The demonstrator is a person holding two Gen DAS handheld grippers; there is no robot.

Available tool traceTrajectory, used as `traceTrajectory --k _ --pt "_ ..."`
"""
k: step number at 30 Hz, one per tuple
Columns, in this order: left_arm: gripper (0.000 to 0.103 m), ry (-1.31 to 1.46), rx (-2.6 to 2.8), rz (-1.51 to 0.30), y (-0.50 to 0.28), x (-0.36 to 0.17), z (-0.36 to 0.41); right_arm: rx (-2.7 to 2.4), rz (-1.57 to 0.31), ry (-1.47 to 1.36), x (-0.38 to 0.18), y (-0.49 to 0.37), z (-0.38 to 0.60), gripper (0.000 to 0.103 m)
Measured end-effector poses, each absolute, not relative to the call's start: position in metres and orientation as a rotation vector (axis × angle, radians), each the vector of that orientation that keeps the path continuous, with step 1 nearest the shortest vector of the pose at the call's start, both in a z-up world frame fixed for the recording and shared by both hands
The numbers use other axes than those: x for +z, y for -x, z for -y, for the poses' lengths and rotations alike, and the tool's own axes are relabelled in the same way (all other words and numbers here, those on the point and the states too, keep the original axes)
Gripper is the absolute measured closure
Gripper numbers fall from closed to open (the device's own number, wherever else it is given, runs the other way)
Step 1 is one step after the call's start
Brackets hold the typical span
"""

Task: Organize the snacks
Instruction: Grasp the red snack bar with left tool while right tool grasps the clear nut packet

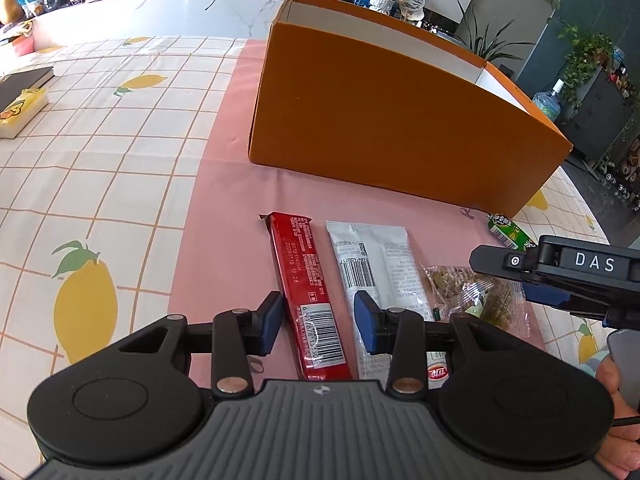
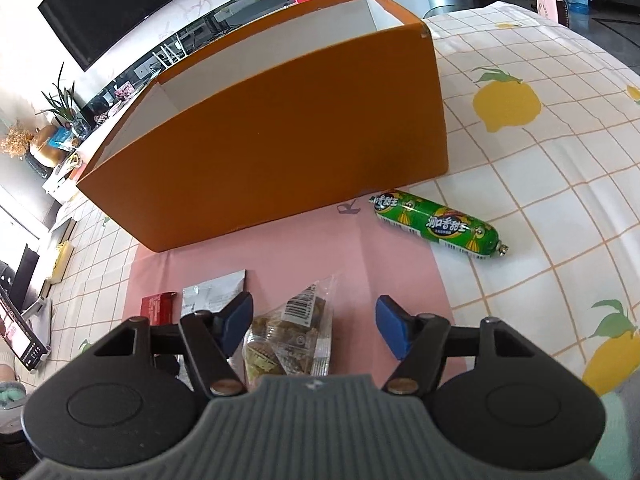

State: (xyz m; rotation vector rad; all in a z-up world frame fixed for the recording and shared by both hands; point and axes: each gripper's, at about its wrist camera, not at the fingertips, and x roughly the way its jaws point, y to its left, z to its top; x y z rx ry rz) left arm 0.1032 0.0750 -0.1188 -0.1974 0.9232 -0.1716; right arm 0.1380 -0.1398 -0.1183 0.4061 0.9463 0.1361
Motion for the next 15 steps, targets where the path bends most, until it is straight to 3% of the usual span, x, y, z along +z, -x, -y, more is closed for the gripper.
traceTrajectory --k 7,15 --pt "0.058 0.203 -0.158 -0.916 -0.1041 -0.1202 -0.0750 0.195 -0.940 -0.439 -0.1244 -0.1391 0.1395 0.060" --pt "0.059 0.179 -0.127 -0.912 -0.1079 -0.1201 -0.0712 0.214 -0.942 -0.433 -0.1245 -0.1391 0.1393 0.066"
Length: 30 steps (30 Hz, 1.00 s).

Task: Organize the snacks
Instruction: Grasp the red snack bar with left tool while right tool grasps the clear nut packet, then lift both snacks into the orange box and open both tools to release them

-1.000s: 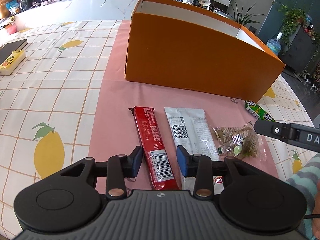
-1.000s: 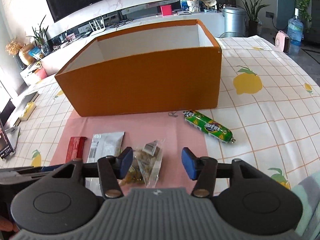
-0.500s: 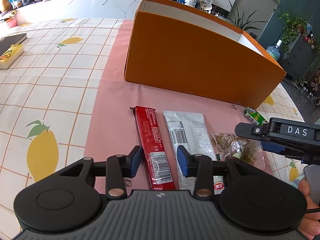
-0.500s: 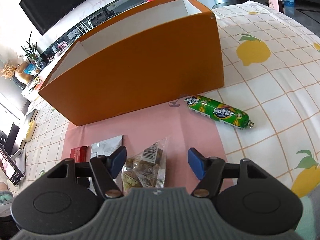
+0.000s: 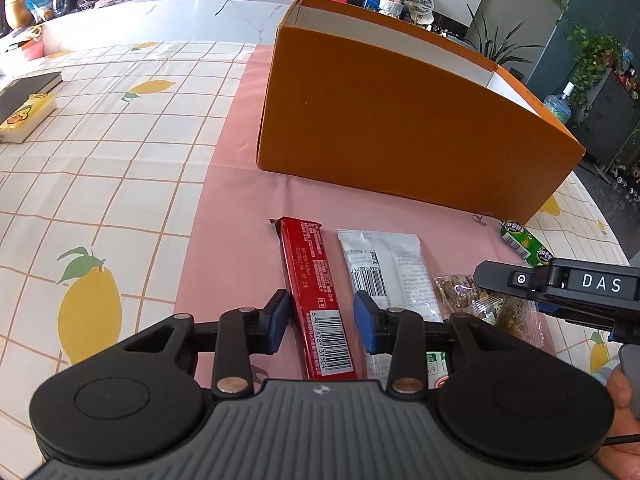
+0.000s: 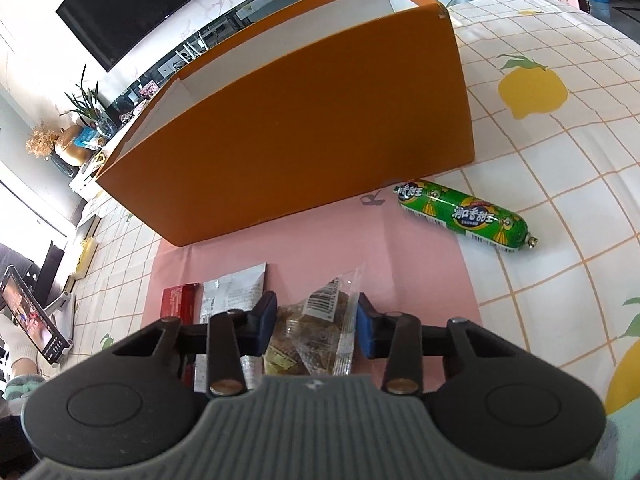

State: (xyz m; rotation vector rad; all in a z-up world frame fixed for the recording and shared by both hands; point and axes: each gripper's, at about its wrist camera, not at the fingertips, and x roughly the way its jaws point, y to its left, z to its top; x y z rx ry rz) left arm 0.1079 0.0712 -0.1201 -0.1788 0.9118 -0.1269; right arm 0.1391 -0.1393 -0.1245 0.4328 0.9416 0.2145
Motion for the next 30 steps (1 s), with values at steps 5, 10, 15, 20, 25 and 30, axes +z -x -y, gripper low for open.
traceTrajectory --k 5,10,15,20,25,30 --pt "0.074 0.151 -0.106 -0.919 -0.107 -0.119 -0.067 0.233 -0.934 -0.447 -0.124 -0.135 0.143 0.072" --pt "0.075 0.176 -0.091 -0.905 -0.104 -0.114 -0.070 0.244 -0.881 -0.399 -0.112 -0.127 0.144 0.072" --pt "0.076 0.175 -0.086 -0.858 -0.098 -0.095 -0.067 0.244 -0.825 -0.366 -0.096 -0.119 0.152 0.072" --pt "0.076 0.178 -0.101 -0.827 -0.093 -0.073 -0.061 0.248 -0.792 -0.377 -0.083 -0.113 0.160 0.072" --pt "0.076 0.177 -0.117 -0.811 -0.091 -0.055 -0.055 0.248 -0.769 -0.372 -0.071 -0.108 0.167 0.072" --pt "0.076 0.168 -0.148 -0.788 -0.095 -0.037 -0.053 0.263 -0.740 -0.345 -0.053 -0.107 0.175 0.072"
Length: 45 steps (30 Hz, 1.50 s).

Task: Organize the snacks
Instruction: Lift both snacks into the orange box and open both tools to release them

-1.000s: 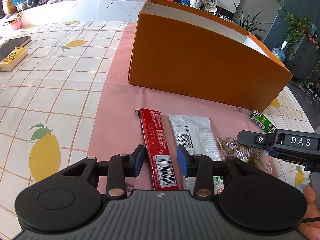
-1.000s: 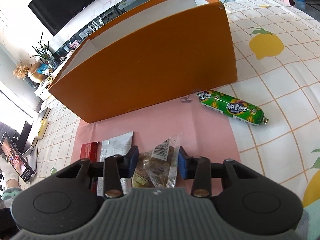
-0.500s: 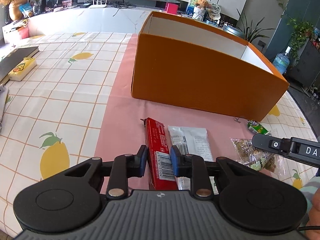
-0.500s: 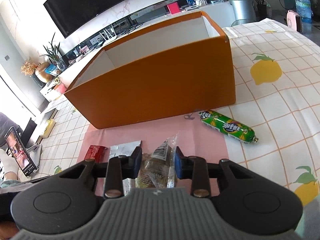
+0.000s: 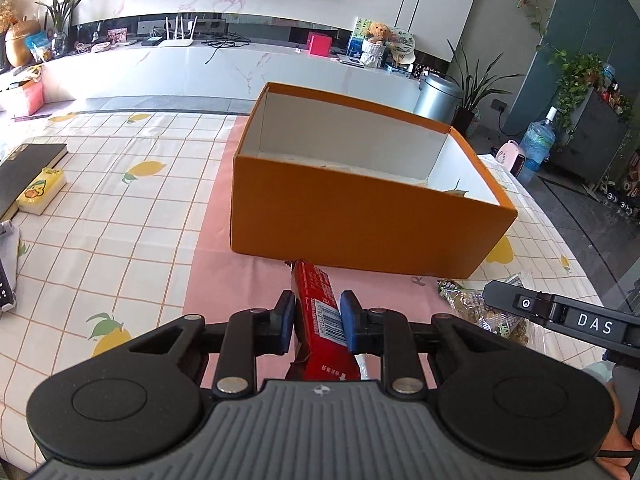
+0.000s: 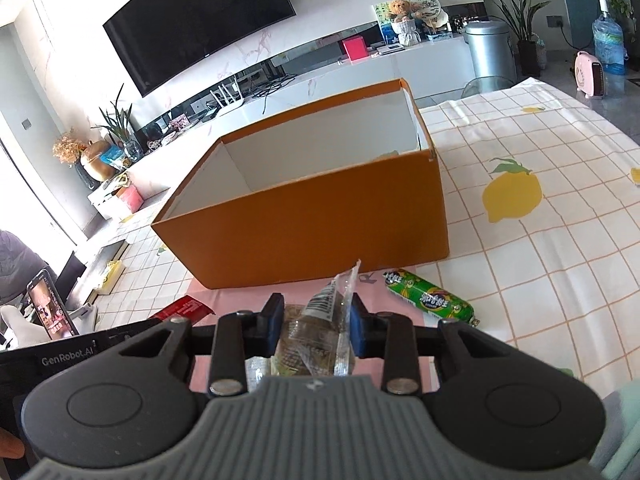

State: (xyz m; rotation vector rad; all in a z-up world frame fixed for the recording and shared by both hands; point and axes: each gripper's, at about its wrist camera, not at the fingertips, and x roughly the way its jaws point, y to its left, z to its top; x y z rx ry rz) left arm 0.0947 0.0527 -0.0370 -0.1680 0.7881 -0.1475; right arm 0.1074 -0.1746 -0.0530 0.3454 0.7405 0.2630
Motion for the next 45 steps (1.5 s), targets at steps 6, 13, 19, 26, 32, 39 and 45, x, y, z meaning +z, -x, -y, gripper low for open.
traceTrajectory --k 6,13,19,26,32,39,45 --pt "0.076 0.153 -0.205 -0.746 -0.112 -0.006 -0.052 0.306 -0.693 -0.305 -0.019 -0.121 0.181 0.072" --pt "0.076 0.108 -0.271 -0.717 -0.149 0.018 -0.046 0.352 -0.677 -0.291 0.013 -0.157 0.185 0.072" --pt "0.076 0.059 -0.298 -0.719 -0.188 0.027 -0.038 0.369 -0.681 -0.284 0.031 -0.204 0.181 0.072" --pt "0.076 -0.055 -0.293 -0.761 -0.234 0.014 -0.029 0.356 -0.766 -0.234 0.020 -0.266 0.165 0.072" --pt "0.076 -0.141 -0.270 -0.855 -0.270 -0.015 -0.020 0.337 -0.888 -0.202 -0.010 -0.320 0.147 0.072" --pt "0.076 -0.243 -0.228 -0.948 -0.298 -0.045 -0.010 0.309 -0.989 -0.155 -0.042 -0.365 0.132 0.072" --pt "0.077 -0.298 -0.189 -1.000 -0.311 -0.064 -0.008 0.298 -1.029 -0.140 -0.060 -0.382 0.121 0.072"
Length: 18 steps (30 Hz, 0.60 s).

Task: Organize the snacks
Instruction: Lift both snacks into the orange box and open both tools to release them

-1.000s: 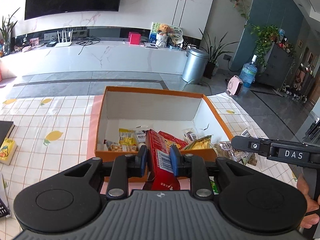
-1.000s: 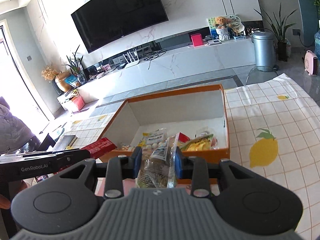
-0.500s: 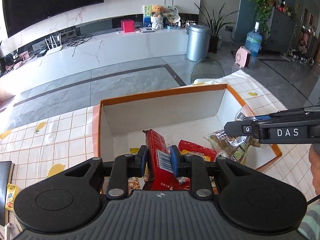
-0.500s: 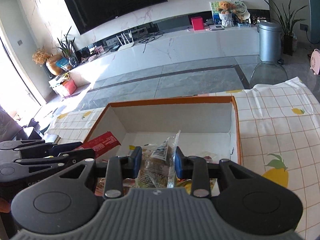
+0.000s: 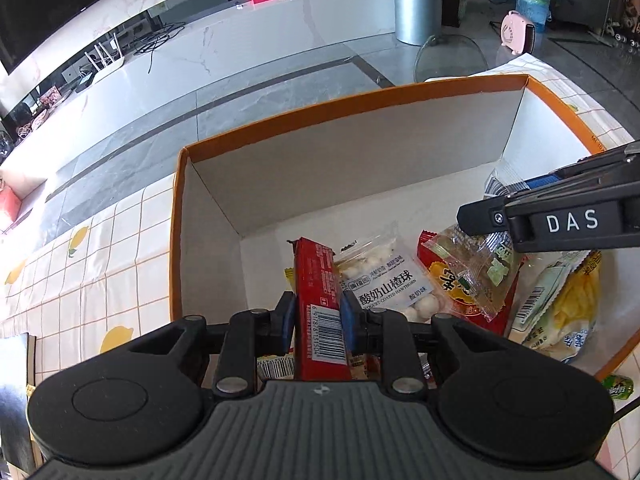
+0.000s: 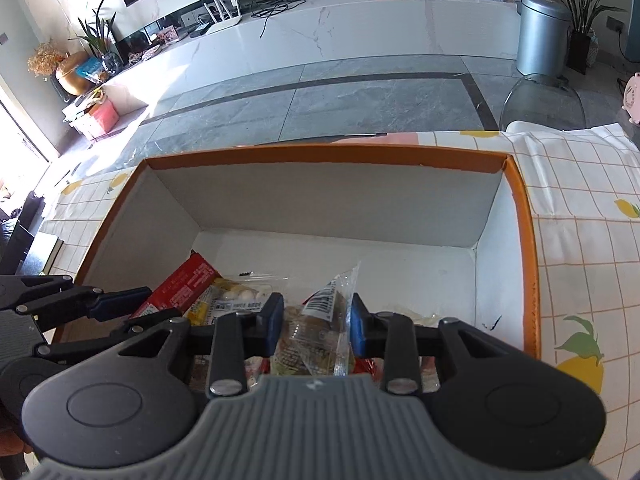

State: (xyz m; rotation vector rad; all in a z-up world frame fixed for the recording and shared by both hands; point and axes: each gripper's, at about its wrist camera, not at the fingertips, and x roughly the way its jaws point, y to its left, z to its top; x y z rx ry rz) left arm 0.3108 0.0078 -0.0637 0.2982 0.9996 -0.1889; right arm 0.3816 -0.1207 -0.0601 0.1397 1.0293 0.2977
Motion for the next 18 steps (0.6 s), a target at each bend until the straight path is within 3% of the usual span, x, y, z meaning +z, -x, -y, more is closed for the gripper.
traceTrajectory --k 9,14,18 --pt "0.076 -0.325 -0.181 -1.003 -0.312 -0.069 -0.002 0.289 -1.068 -0.123 -0.072 -0.392 0.116 0.066" --pt "0.062 -0.309 -0.208 -0.971 -0.304 -0.059 -0.001 0.275 -1.041 -0.089 -0.063 -0.388 0.117 0.058" --pt "0.060 -0.276 -0.214 -0.934 -0.291 -0.042 -0.003 0.282 -1.012 -0.082 -0.046 -0.376 0.119 0.056"
